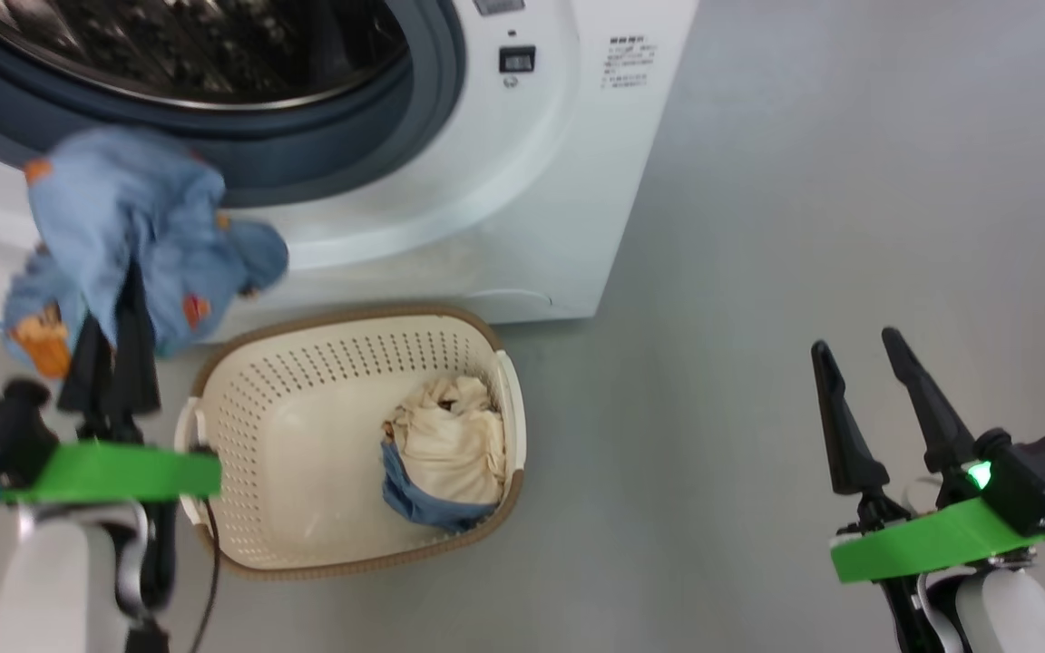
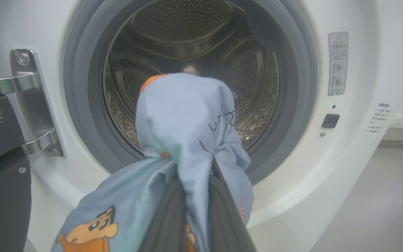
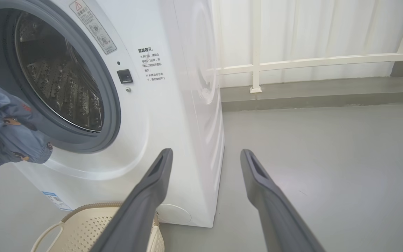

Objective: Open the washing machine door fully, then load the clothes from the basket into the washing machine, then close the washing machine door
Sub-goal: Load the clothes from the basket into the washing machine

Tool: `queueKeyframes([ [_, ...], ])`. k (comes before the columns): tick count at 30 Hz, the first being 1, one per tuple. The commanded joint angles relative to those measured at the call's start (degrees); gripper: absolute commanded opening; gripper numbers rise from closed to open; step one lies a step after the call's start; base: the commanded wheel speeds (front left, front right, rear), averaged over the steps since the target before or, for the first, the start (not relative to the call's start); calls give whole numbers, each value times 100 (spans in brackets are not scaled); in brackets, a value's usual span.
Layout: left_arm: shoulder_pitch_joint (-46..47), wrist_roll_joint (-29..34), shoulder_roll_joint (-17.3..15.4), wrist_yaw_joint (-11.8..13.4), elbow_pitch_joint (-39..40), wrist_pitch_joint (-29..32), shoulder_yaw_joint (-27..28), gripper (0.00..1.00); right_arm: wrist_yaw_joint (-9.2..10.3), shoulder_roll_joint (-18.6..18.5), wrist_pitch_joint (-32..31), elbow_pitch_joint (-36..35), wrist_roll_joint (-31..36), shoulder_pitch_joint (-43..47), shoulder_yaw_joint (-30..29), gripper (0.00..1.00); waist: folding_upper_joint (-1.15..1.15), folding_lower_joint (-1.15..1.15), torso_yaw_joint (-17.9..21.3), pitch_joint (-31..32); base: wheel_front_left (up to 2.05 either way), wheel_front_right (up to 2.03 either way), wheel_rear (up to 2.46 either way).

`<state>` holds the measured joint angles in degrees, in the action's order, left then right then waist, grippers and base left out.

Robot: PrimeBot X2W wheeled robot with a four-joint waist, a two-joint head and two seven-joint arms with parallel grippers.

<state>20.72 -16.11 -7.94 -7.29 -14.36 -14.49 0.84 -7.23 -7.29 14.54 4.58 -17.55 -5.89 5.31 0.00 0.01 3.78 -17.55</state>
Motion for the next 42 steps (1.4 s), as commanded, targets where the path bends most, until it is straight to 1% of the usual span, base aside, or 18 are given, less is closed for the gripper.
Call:
queueKeyframes([
  [1,389,-3,-221,-19,24,-51,161,0,-25,-13,46,-156,74,-174,110,100,0,-1,151,-408,0,0,0],
  [3,772,-4,-281,-19,-139,-51,169,0,-25,25,46,-171,89,-264,121,100,0,-1,204,-562,0,0,0],
  [4,772,-4,-281,-19,-139,-51,169,0,-25,25,46,-171,89,-264,121,100,0,-1,204,-562,0,0,0],
  [5,1139,35,-356,-19,-345,-51,175,0,-25,61,46,-180,101,-346,145,100,0,-1,267,-690,0,0,0],
  [6,1313,11,-374,-19,-461,-51,177,0,-25,77,46,-186,106,-383,164,100,0,-1,301,-747,0,0,0],
  [7,1313,11,-374,-19,-461,-51,177,0,-25,77,46,-186,106,-383,164,100,0,-1,301,-747,0,0,0],
  [9,1651,-60,-431,-19,-709,-51,161,0,-25,106,46,-194,113,-455,199,100,0,-1,372,-851,0,0,0],
  [10,1979,-172,-501,-19,-973,-51,135,0,-25,130,46,-192,115,-522,219,100,0,-1,434,-938,0,0,0],
  [12,2144,-184,-553,-19,-1104,-51,108,0,-25,143,46,-193,114,-553,223,100,0,-1,462,-981,0,0,0],
  [13,2461,-262,-616,-19,-1385,-51,53,0,-25,163,46,-199,116,-606,241,100,0,-1,510,-1056,0,0,0],
  [15,2767,-228,-716,-19,-1653,-51,-6,0,-25,185,46,-201,120,-653,270,100,0,-1,563,-1117,0,0,0],
  [20,3477,-233,-825,-19,-2374,-51,-109,0,-25,240,46,-211,119,-740,316,100,0,-1,677,-1265,0,0,0],
  [26,4289,-119,-1033,-19,-3126,-51,-248,0,-25,310,46,-218,103,-840,414,100,0,-1,855,-1435,0,0,0],
  [33,5009,-148,-1264,-20,-3531,-51,-439,0,-25,383,46,-240,79,-963,493,100,0,-1,1104,-1670,0,0,0],
  [37,5228,-254,-1438,-20,-3564,-51,-330,0,-25,412,46,-250,60,-999,547,100,0,-1,1247,-1768,0,0,0],
  [40,5256,-181,-1555,-20,-3573,-51,-328,0,-25,426,46,-250,42,-1010,567,100,0,-1,1334,-1808,0,0,0],
  [41,5253,-138,-1583,-20,-3580,-51,-342,21,-25,429,46,-255,39,-1009,568,100,0,-1,1352,-1819,0,0,0],
  [42,5255,-97,-1614,-20,-3606,-51,-337,50,-25,431,46,-258,35,-1008,572,100,0,-1,1369,-1831,0,0,0],
])
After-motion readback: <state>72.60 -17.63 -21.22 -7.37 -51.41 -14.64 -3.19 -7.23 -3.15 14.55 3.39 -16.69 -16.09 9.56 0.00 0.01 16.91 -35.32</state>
